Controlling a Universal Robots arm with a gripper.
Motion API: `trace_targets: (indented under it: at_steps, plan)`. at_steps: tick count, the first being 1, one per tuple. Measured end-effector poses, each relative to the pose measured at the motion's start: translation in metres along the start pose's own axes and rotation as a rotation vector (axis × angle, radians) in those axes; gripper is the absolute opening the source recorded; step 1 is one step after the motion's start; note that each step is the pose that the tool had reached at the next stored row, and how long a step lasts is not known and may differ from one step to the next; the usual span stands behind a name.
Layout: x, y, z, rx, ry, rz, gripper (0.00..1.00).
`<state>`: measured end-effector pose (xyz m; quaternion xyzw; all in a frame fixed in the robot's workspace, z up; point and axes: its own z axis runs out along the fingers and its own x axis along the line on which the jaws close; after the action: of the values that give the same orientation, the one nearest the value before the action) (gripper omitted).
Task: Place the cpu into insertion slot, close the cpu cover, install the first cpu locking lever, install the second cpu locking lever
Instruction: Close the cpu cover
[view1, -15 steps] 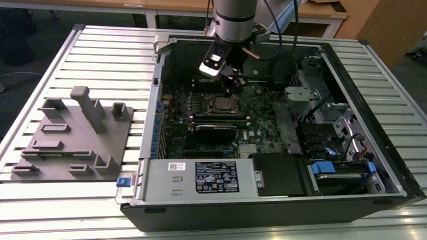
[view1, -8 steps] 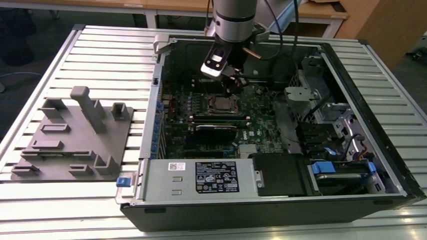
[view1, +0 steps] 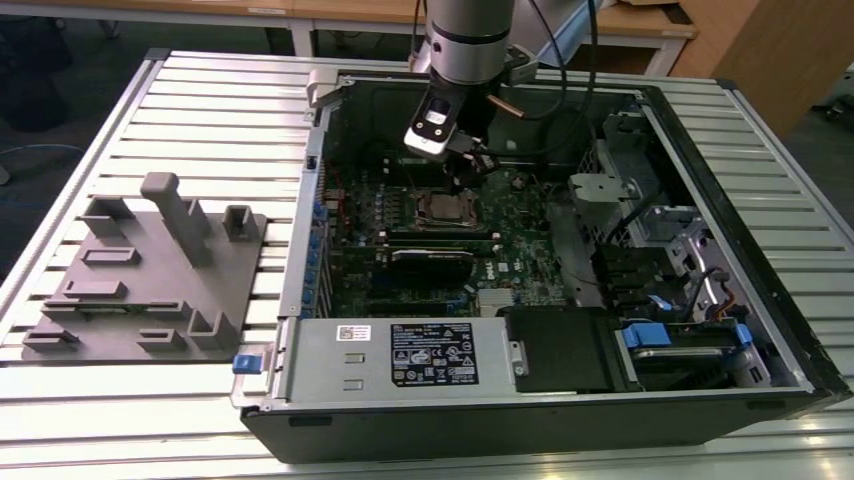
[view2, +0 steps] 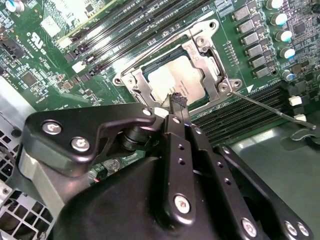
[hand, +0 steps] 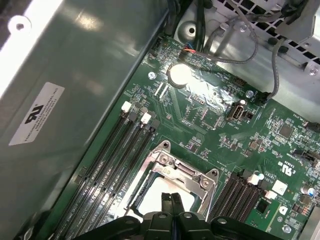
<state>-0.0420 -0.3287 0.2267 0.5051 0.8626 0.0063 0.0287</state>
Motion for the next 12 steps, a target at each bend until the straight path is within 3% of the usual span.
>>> trace_targets:
  at_steps: [4, 12]
  plan:
    - [0.0000, 0.0000, 0.0001, -0.0006, 0.0005, -0.012, 0.10]
    - [0.0000, 0.0000, 0.0004, -0.0053, 0.0048, -0.123, 0.10]
